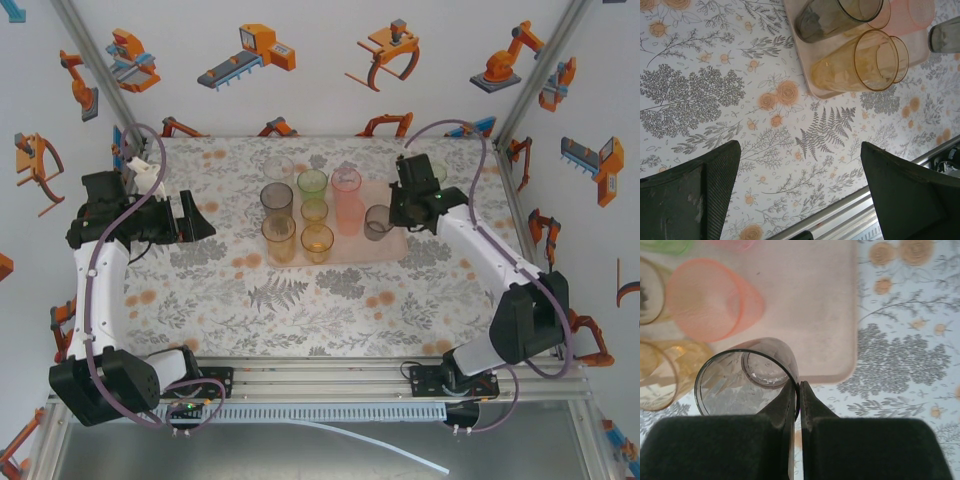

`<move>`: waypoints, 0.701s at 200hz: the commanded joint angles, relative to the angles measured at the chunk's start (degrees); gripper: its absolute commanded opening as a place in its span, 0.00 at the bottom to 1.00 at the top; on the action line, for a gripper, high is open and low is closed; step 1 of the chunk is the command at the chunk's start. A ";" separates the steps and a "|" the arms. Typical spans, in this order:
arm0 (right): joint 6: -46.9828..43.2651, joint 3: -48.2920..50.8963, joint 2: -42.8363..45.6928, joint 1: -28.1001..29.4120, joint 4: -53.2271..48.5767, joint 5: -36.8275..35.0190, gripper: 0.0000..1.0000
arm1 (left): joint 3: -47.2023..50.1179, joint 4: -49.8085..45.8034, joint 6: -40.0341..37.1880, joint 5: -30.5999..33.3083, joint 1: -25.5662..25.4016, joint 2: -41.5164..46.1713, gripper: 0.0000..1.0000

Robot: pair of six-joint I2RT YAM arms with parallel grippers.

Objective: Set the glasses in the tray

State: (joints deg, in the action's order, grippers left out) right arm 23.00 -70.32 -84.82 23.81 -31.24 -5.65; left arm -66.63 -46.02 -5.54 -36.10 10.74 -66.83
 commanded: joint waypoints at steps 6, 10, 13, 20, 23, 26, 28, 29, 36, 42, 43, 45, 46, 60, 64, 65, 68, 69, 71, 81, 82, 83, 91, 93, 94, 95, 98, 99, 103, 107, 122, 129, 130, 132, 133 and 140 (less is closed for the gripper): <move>3.16 1.25 1.16 1.67 0.26 -2.80 0.07 | -0.62 0.45 0.60 -1.62 -0.28 0.34 0.97; 3.33 1.36 1.18 1.74 0.30 -2.71 0.07 | -0.63 0.41 0.54 -1.73 -0.28 0.35 0.97; 3.49 1.46 1.19 1.85 0.38 -2.62 0.07 | -0.61 0.40 0.53 -1.68 -0.28 0.30 0.97; 3.67 1.70 1.19 2.01 0.63 -2.39 0.07 | -0.61 0.40 0.62 -1.63 -0.28 0.36 0.97; 3.71 1.78 1.25 2.09 0.70 -2.32 0.07 | -0.68 0.42 0.62 -1.69 -0.28 0.23 0.97; 3.71 1.84 1.23 2.23 0.70 -2.38 0.07 | -0.69 0.37 0.63 -1.67 -0.33 0.21 0.97; 3.71 1.85 1.23 2.28 0.67 -2.38 0.07 | -0.69 0.33 0.64 -1.65 -0.29 0.21 0.97; 3.76 1.90 1.23 2.37 0.66 -2.41 0.07 | -0.74 0.32 0.63 -1.63 -0.29 0.21 0.97; 3.76 1.86 1.30 2.58 0.37 -2.60 0.07 | -0.78 0.18 0.67 -1.66 -0.28 0.14 0.97; 3.60 1.83 1.32 2.99 0.16 -2.82 0.07 | -0.86 0.23 0.64 -1.68 -0.28 0.12 0.97; 3.60 1.83 1.32 2.99 0.16 -2.82 0.07 | -0.86 0.23 0.63 -1.64 -0.28 0.12 0.97; 3.54 1.82 1.37 3.10 -0.01 -3.00 0.07 | -0.80 0.23 0.62 -1.68 -0.28 0.14 0.97; 3.54 1.80 1.39 3.22 -0.03 -3.07 0.07 | -0.88 0.23 0.62 -1.65 -0.28 0.17 0.97; 3.20 1.76 1.48 4.07 -0.70 -3.88 0.07 | -0.74 0.27 0.56 -1.61 -0.28 0.08 0.97; 3.19 1.81 1.49 4.27 -0.74 -3.92 0.07 | -0.70 0.22 0.49 -1.58 -0.28 0.08 0.97; 3.23 1.82 1.45 4.37 -0.75 -3.93 0.07 | -0.74 0.22 0.47 -1.59 -0.28 0.05 0.97; 3.15 1.78 1.46 4.46 -0.75 -3.93 0.07 | -0.63 0.23 0.48 -1.54 -0.28 0.03 0.97; 3.13 1.82 1.44 4.56 -0.75 -3.93 0.07 | -0.66 0.23 0.46 -1.57 -0.28 0.03 0.97; 3.11 1.87 1.44 4.73 -0.79 -3.97 0.07 | -0.69 0.23 0.51 -1.58 -0.28 0.05 0.97; 3.15 2.00 1.22 5.29 -0.84 -4.43 0.07 | -0.59 0.23 0.37 -1.60 -0.28 0.03 0.97; 3.17 2.02 1.23 5.33 -0.84 -4.44 0.07 | -0.55 0.23 0.36 -1.56 -0.28 0.03 0.97; 3.18 2.03 1.19 5.39 -0.79 -4.49 0.07 | -0.54 0.23 0.36 -1.58 -0.28 0.03 0.97; 3.18 2.14 0.82 5.75 -0.34 -4.46 0.07 | -0.57 0.27 0.42 -1.68 -0.28 0.12 0.97; 3.18 2.19 0.78 5.86 -0.27 -4.37 0.07 | -0.53 0.20 0.42 -1.63 -0.28 0.14 0.97; 3.23 2.20 0.70 5.92 -0.20 -4.37 0.07 | -0.52 0.26 0.47 -1.62 -0.28 0.13 0.97; 3.25 2.25 0.66 5.95 -0.12 -4.37 0.07 | -0.52 0.24 0.50 -1.66 -0.28 0.12 0.97; 3.36 2.37 0.50 6.10 0.07 -4.37 0.07 | -0.52 0.29 0.42 -1.69 -0.28 0.16 0.97; 3.41 2.33 0.43 6.13 0.14 -4.37 0.07 | -0.52 0.26 0.39 -1.65 -0.28 0.14 0.97; 3.48 2.44 0.17 6.30 0.34 -4.29 0.07 | -0.58 0.26 0.40 -1.59 -0.29 0.17 0.97; 3.54 2.39 -0.10 6.46 0.51 -4.28 0.07 | -0.57 0.22 0.36 -1.56 -0.28 0.20 0.97; 3.63 2.23 -1.57 7.07 1.07 -4.32 0.07 | -0.43 0.23 0.46 -1.63 -0.28 0.44 0.97; 3.67 2.08 -2.28 7.33 1.16 -4.54 0.07 | -0.43 0.23 0.36 -1.65 -0.28 0.59 0.97; 3.65 2.06 -2.37 7.32 1.17 -4.58 0.07 | -0.43 0.23 0.36 -1.67 -0.28 0.62 0.97; 3.70 2.04 -2.55 7.44 1.25 -4.62 0.07 | -0.39 0.23 0.36 -1.62 -0.28 0.55 0.97; 3.66 2.08 -2.63 7.46 1.26 -4.63 0.07 | -0.36 0.23 0.36 -1.62 -0.28 0.55 0.97; 3.63 1.96 -3.33 7.77 1.48 -4.63 0.07 | -0.34 0.23 0.36 -1.59 -0.28 0.70 0.97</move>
State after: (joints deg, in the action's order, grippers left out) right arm 25.61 -68.45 -85.76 30.48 -31.24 -8.69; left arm -66.63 -45.89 -5.54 -36.07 10.74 -66.83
